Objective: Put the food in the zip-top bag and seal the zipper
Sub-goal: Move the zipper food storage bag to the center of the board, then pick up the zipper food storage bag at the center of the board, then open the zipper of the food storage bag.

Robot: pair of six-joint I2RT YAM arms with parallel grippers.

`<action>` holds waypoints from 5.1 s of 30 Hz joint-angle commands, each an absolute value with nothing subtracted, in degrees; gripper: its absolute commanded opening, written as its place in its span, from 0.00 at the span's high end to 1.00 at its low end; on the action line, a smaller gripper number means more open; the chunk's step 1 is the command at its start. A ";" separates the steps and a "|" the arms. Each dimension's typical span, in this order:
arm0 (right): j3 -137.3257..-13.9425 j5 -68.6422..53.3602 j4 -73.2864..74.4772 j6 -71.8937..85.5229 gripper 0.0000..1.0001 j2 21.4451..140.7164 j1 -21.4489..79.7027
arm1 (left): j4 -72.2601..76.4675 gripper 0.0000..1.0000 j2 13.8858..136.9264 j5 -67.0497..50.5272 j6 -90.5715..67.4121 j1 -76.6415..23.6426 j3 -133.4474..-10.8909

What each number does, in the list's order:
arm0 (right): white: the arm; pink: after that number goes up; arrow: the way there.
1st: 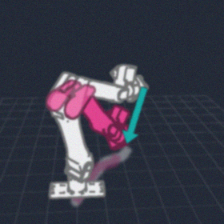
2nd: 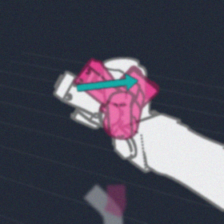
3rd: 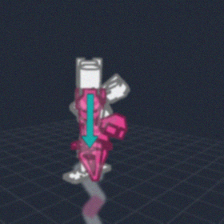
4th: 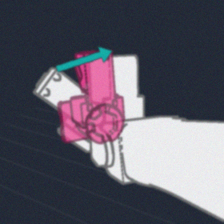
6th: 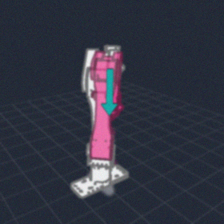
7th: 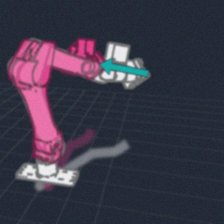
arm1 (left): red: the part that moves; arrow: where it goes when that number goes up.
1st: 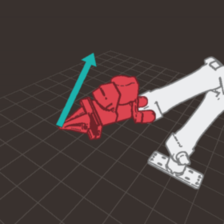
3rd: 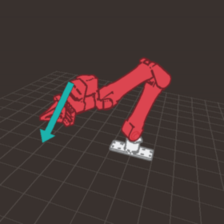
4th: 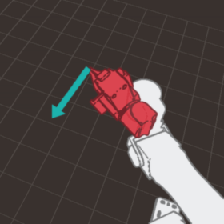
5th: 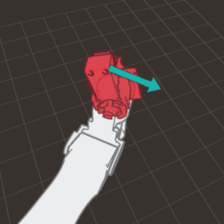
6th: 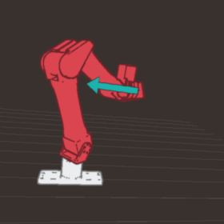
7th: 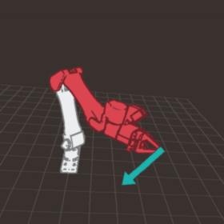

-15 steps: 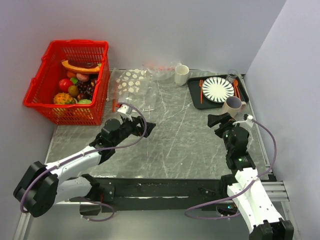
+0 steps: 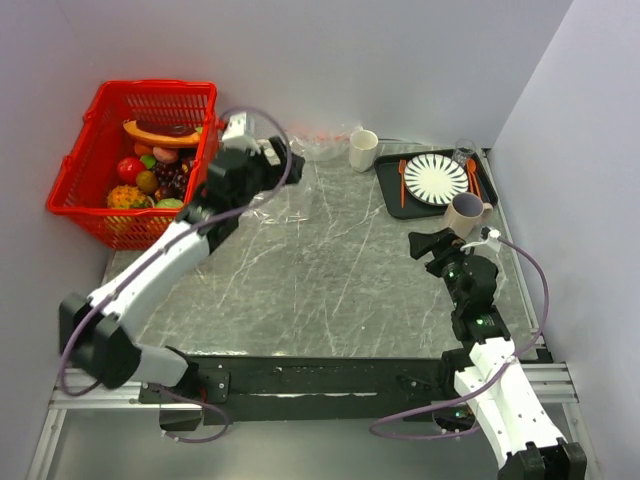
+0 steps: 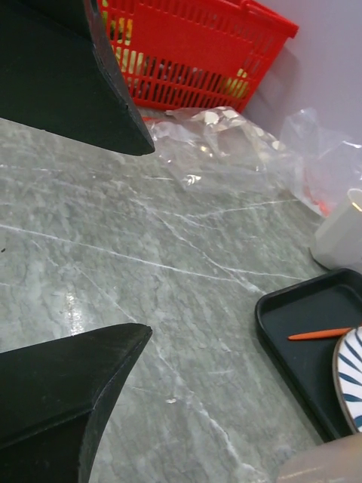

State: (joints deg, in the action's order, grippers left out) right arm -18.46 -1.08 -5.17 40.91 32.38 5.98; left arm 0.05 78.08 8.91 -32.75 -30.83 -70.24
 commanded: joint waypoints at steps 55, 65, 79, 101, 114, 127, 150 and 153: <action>-23.45 -13.43 -9.23 33.60 0.05 41.03 7.37 | -36.21 0.01 91.07 17.66 -34.19 -52.12 -91.43; -50.87 -0.27 8.08 24.00 0.14 65.96 34.26 | -25.93 0.01 66.03 17.58 -37.00 -46.41 -66.37; -96.14 3.88 26.01 16.01 0.27 108.08 42.71 | -32.43 0.01 50.81 22.23 -37.36 -43.95 -61.52; -116.72 8.09 34.54 7.73 0.61 130.26 45.00 | -32.79 0.01 43.86 27.42 -35.24 -43.59 -60.21; -76.41 -1.91 12.59 8.17 1.00 90.67 45.00 | -28.21 0.01 46.58 20.75 -36.30 -43.59 -58.36; -42.11 -1.67 -7.47 11.16 1.00 58.54 42.89 | -24.26 0.20 49.22 12.75 -40.60 -42.28 -59.85; -39.82 -5.89 -9.40 13.01 1.00 53.88 42.36 | -9.93 0.24 56.16 -10.46 -47.02 -28.30 -54.14; -39.81 -6.41 -9.32 13.10 1.00 53.61 42.28 | -8.71 0.27 57.65 -12.30 -47.02 -28.30 -53.79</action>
State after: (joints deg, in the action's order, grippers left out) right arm -39.72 -4.95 -6.83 12.58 54.06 42.48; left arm -13.76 56.88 -8.75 -46.37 -28.53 -54.17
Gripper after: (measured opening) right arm 0.006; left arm 0.744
